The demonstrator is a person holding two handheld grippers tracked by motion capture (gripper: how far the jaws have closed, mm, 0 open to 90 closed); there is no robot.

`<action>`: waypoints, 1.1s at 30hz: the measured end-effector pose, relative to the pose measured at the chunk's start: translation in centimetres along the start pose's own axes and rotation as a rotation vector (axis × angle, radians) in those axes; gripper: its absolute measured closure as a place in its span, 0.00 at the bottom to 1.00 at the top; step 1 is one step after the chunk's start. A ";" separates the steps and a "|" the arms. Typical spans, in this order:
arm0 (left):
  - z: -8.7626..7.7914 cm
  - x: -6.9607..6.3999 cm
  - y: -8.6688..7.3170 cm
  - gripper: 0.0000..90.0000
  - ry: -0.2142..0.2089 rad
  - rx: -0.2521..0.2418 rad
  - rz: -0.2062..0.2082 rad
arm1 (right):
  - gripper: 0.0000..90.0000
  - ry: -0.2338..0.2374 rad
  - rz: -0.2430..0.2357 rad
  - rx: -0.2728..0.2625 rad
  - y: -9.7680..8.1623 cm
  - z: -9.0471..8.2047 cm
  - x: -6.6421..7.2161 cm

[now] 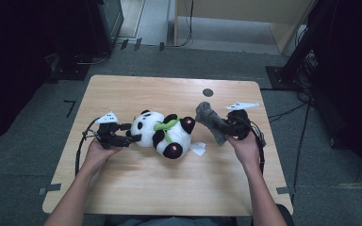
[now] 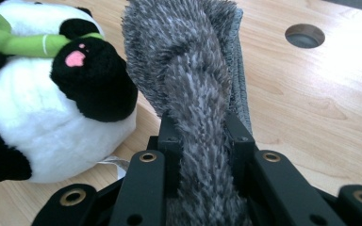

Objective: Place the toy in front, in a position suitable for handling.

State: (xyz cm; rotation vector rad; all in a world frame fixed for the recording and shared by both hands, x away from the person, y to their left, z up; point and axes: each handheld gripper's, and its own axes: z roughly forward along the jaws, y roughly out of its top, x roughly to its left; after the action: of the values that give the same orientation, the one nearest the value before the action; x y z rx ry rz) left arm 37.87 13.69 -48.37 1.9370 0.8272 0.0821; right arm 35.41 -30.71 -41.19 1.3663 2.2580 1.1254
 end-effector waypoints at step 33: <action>0.5 -3.1 -1.1 0.53 0.080 0.024 -0.049 | 0.84 0.077 -0.085 -0.045 4.5 -0.8 3.2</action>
State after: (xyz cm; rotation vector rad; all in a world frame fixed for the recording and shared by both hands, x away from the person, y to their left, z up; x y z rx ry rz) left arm 35.14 11.84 -48.64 1.9450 0.9319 0.1218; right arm 36.16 -27.25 -36.89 1.2176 2.3056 1.2126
